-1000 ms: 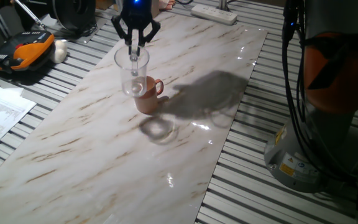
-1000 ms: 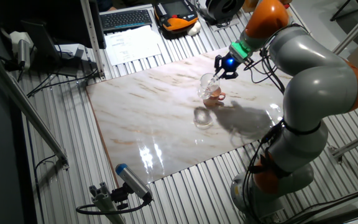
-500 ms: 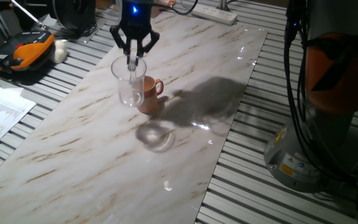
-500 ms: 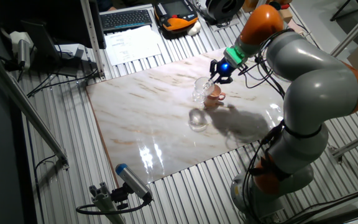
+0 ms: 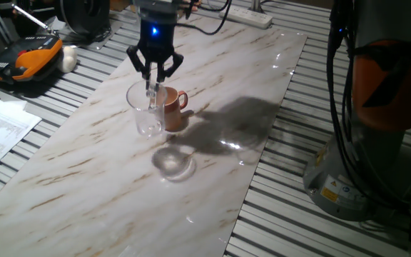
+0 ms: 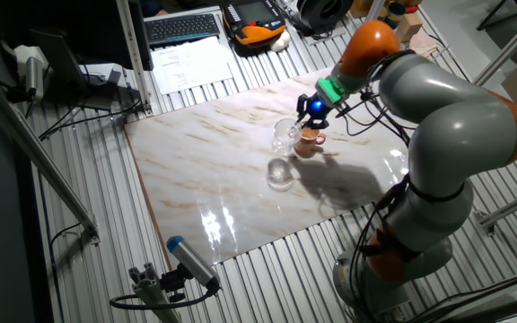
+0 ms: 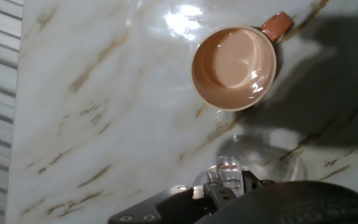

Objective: Pour the water from one cup into another empty cup

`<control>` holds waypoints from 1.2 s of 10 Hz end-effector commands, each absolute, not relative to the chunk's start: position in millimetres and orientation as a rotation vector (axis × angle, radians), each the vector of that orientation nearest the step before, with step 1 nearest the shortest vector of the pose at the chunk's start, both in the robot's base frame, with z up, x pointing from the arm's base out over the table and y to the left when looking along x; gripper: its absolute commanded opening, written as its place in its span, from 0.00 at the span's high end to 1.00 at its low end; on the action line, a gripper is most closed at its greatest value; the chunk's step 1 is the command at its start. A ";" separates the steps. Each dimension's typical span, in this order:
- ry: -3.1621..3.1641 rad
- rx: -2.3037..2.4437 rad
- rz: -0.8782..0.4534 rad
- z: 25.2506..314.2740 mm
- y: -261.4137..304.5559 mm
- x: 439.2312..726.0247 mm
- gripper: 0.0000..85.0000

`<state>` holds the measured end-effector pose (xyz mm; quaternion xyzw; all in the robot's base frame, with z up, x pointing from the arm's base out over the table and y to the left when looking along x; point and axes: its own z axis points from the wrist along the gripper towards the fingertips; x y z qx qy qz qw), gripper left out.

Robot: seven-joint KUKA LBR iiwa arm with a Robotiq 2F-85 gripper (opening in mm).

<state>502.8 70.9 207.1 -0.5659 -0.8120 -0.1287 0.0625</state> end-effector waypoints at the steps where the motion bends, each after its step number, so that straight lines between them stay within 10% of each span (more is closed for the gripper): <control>1: -2.445 -1.723 -0.378 206.4 70.4 503.6 1.00; 8: -2.371 -1.795 -0.503 173.6 79.5 500.0 1.00; 12: -2.447 -1.718 -0.247 167.4 82.4 485.3 1.00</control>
